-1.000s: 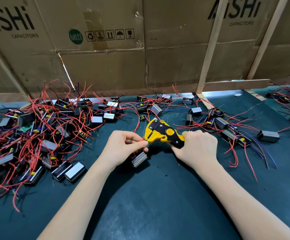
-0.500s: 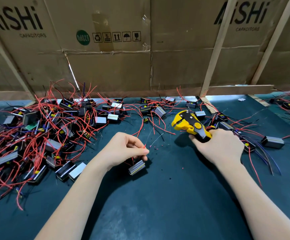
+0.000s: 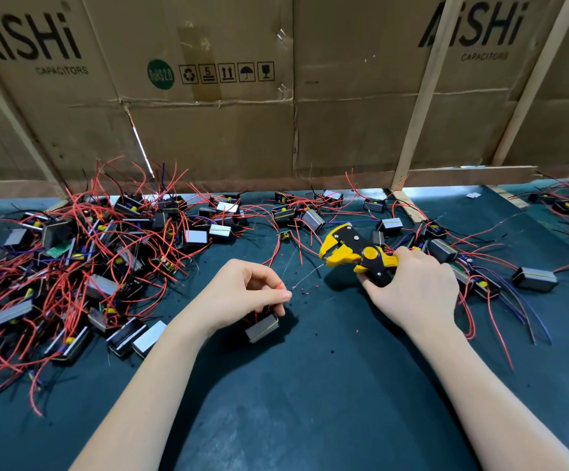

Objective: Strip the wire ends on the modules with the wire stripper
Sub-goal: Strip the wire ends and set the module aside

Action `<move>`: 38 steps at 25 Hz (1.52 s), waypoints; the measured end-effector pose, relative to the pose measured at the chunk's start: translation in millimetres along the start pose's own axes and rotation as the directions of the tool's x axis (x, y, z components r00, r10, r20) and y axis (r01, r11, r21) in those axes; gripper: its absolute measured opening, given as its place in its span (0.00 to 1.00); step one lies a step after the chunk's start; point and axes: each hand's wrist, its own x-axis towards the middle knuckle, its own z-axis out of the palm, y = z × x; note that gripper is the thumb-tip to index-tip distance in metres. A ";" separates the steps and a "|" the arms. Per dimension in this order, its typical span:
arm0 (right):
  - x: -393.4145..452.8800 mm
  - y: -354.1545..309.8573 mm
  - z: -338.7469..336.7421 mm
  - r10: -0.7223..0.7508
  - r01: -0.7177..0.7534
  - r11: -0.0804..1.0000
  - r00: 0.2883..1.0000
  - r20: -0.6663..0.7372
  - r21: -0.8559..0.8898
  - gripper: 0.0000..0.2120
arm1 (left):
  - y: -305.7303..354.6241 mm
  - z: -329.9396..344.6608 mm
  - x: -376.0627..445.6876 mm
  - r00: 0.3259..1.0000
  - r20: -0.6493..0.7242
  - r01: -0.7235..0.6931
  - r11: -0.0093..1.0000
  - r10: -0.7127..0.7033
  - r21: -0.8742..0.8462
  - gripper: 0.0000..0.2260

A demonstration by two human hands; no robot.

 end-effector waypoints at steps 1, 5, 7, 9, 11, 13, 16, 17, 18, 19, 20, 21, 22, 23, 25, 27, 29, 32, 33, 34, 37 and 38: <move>-0.7 -0.4 -0.4 -0.021 0.021 1.000 1.000 -0.002 -0.016 0.26 | -0.4 0.2 0.4 1.000 -0.007 -0.010 1.000 0.010 -0.011 0.06; -4.7 -5.4 -0.3 -0.080 0.080 0.997 0.997 -0.010 -0.017 0.26 | -3.1 0.7 1.6 1.000 -0.016 -0.014 0.999 0.013 -0.033 0.06; -5.7 -8.9 -1.3 -0.087 0.087 0.996 0.996 -0.021 0.023 0.26 | -4.5 2.3 1.5 1.000 -0.011 -0.002 1.000 0.002 -0.021 0.06; -6.5 -10.5 -1.9 -0.088 0.090 0.995 0.996 -0.026 0.052 0.26 | -5.4 3.4 2.1 1.000 -0.011 0.006 1.000 -0.006 -0.019 0.06; -7.1 -10.9 -2.1 -0.088 0.090 0.994 0.996 -0.027 0.063 0.26 | -5.7 3.7 2.8 1.000 -0.013 0.010 1.000 -0.010 -0.015 0.06; -6.9 -11.5 -3.1 -0.083 0.084 0.994 0.996 -0.024 0.071 0.25 | -5.7 3.2 3.4 1.000 -0.023 0.011 1.000 -0.012 -0.022 0.06; -6.1 -12.8 -6.0 -0.069 0.070 0.996 0.998 -0.006 0.060 0.24 | -5.7 3.0 3.6 1.000 -0.025 0.010 0.999 -0.011 -0.031 0.06; -6.1 -13.3 -6.9 -0.064 0.064 0.997 0.998 -0.002 0.045 0.24 | -5.6 3.0 3.6 1.000 -0.022 0.009 1.000 -0.010 -0.029 0.06; -6.0 -13.5 -7.9 -0.056 0.056 0.998 0.998 0.001 0.031 0.25 | -5.7 2.7 3.5 1.000 -0.020 0.008 1.000 -0.009 -0.028 0.06; -6.0 -13.6 -8.6 -0.050 0.050 0.999 0.999 0.003 0.023 0.25 | -6.0 2.4 3.4 1.000 -0.019 0.007 1.000 -0.008 -0.028 0.06; -5.8 -13.6 -9.1 -0.044 0.044 0.999 0.999 0.005 0.021 0.25 | -6.2 2.0 3.1 1.000 -0.019 0.007 1.000 -0.007 -0.028 0.06; -5.7 -13.4 -9.4 -0.039 0.039 0.999 0.999 0.010 0.024 0.25 | -6.3 1.6 2.9 1.000 -0.020 0.005 1.000 -0.005 -0.029 0.07; -5.7 -12.9 -9.3 -0.035 0.034 0.999 0.999 0.020 0.025 0.25 | -6.4 1.4 2.8 1.000 -0.020 0.002 1.000 -0.002 -0.031 0.07; -5.4 -12.3 -8.9 -0.032 0.031 0.999 0.999 0.032 0.023 0.25 | -6.4 1.2 2.8 1.000 -0.020 -0.001 0.999 0.001 -0.034 0.07; -4.5 -10.9 -8.2 -0.031 0.030 0.999 0.998 0.052 0.025 0.25 | -5.8 1.1 2.5 1.000 -0.015 -0.005 0.999 0.004 -0.037 0.07; -4.2 -11.1 -7.7 -0.042 0.040 0.999 0.997 0.065 0.033 0.25 | -5.4 1.1 2.0 1.000 -0.016 -0.009 0.999 0.008 -0.035 0.07; -5.3 -12.5 -6.2 -0.056 0.053 0.998 0.996 0.065 0.037 0.25 | -4.7 0.3 1.0 1.000 -0.006 -0.011 0.999 0.011 -0.041 0.06; -4.8 -12.5 -6.6 -0.051 0.048 0.997 0.997 0.061 0.054 0.24 | -3.4 0.0 -0.1 1.000 0.012 -0.025 0.998 0.025 -0.056 0.06; -4.4 -11.7 -6.7 -0.044 0.041 0.997 0.997 0.057 0.059 0.24 | -2.4 0.4 -0.1 0.999 0.015 -0.032 0.998 0.033 -0.060 0.06; -4.5 -10.3 -6.7 -0.033 0.031 0.998 0.998 0.050 0.057 0.23 | -1.4 1.1 0.1 0.999 0.021 -0.042 0.997 0.043 -0.070 0.06; -0.4 -7.6 -6.9 0.018 -0.019 0.999 0.999 0.031 0.040 0.24 | 1.7 -4.7 -3.1 0.994 0.081 -0.064 0.995 0.070 -0.074 0.06; 2.1 -5.7 -7.4 0.056 -0.058 0.997 0.998 0.031 0.045 0.25 | 1.6 -9.8 -5.5 0.986 0.154 -0.062 0.997 0.068 -0.043 0.05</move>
